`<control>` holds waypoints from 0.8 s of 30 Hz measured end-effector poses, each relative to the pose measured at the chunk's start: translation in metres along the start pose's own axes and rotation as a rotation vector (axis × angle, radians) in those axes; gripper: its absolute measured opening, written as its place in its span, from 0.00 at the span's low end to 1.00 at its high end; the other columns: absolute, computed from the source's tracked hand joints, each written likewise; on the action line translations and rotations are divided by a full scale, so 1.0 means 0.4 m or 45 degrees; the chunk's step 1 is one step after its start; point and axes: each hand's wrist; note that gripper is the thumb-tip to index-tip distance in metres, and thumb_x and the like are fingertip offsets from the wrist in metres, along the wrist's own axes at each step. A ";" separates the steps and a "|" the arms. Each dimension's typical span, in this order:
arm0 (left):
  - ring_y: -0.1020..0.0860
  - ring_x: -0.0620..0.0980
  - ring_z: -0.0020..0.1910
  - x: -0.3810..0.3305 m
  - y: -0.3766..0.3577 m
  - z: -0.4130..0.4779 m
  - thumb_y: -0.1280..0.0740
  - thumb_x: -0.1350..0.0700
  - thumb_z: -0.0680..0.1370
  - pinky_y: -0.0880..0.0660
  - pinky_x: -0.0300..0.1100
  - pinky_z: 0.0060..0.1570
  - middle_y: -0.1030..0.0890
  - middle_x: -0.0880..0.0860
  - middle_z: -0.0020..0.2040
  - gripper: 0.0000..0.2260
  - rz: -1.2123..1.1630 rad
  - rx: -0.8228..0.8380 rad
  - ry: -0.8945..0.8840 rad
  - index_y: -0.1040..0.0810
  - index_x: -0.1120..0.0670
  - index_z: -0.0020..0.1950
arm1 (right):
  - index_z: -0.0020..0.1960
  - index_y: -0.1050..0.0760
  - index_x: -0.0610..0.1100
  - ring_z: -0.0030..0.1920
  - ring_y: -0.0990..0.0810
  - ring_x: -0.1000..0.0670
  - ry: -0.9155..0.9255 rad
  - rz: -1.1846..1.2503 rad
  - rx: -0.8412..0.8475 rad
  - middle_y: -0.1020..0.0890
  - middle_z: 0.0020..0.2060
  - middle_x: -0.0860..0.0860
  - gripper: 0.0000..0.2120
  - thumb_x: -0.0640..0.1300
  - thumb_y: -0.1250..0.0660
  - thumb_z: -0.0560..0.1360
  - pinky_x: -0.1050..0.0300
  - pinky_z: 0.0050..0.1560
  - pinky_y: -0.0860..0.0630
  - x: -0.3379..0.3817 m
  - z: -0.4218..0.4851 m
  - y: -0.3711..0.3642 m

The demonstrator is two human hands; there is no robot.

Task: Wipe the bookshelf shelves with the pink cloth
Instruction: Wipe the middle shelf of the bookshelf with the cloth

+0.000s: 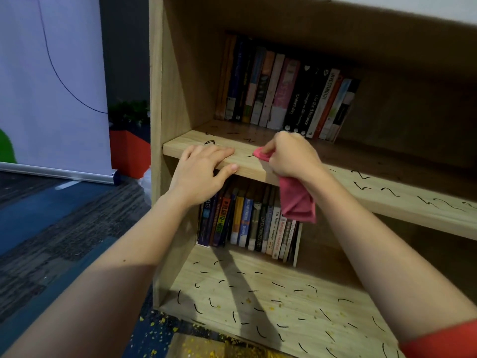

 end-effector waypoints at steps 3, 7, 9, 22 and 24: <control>0.37 0.47 0.70 0.001 0.000 -0.001 0.45 0.44 0.80 0.52 0.40 0.66 0.30 0.46 0.70 0.20 0.002 -0.012 -0.011 0.32 0.48 0.71 | 0.57 0.19 0.47 0.59 0.26 0.45 0.081 0.013 -0.003 0.20 0.55 0.49 0.17 0.36 0.40 0.74 0.51 0.55 0.27 0.006 -0.028 -0.005; 0.37 0.47 0.70 0.003 -0.002 0.000 0.44 0.45 0.80 0.53 0.40 0.67 0.30 0.46 0.70 0.20 -0.013 -0.017 -0.012 0.33 0.48 0.71 | 0.57 0.19 0.47 0.55 0.24 0.51 -0.009 0.058 0.024 0.19 0.56 0.52 0.17 0.34 0.39 0.74 0.51 0.54 0.25 -0.026 -0.014 0.020; 0.37 0.48 0.70 0.001 -0.002 -0.001 0.45 0.44 0.81 0.53 0.40 0.66 0.30 0.46 0.69 0.20 -0.018 -0.019 -0.008 0.32 0.48 0.71 | 0.57 0.19 0.47 0.58 0.24 0.47 0.002 0.035 0.005 0.19 0.57 0.50 0.16 0.36 0.38 0.74 0.49 0.56 0.25 -0.004 0.008 0.006; 0.38 0.48 0.70 0.000 0.001 -0.002 0.44 0.45 0.80 0.52 0.40 0.66 0.30 0.46 0.70 0.20 -0.037 -0.007 -0.013 0.33 0.48 0.72 | 0.56 0.19 0.48 0.61 0.27 0.43 0.048 0.019 -0.024 0.19 0.56 0.50 0.15 0.39 0.39 0.74 0.47 0.57 0.26 0.017 0.013 -0.022; 0.37 0.48 0.70 0.000 0.001 -0.001 0.44 0.45 0.80 0.52 0.40 0.65 0.30 0.46 0.69 0.20 -0.028 -0.011 -0.017 0.33 0.48 0.72 | 0.58 0.20 0.47 0.60 0.27 0.45 0.114 0.017 -0.026 0.20 0.55 0.50 0.16 0.37 0.40 0.75 0.47 0.56 0.27 0.017 -0.019 -0.017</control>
Point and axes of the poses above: each hand's wrist, its own z-axis towards the middle knuckle, its own y-axis out of the back of the hand, x = y × z
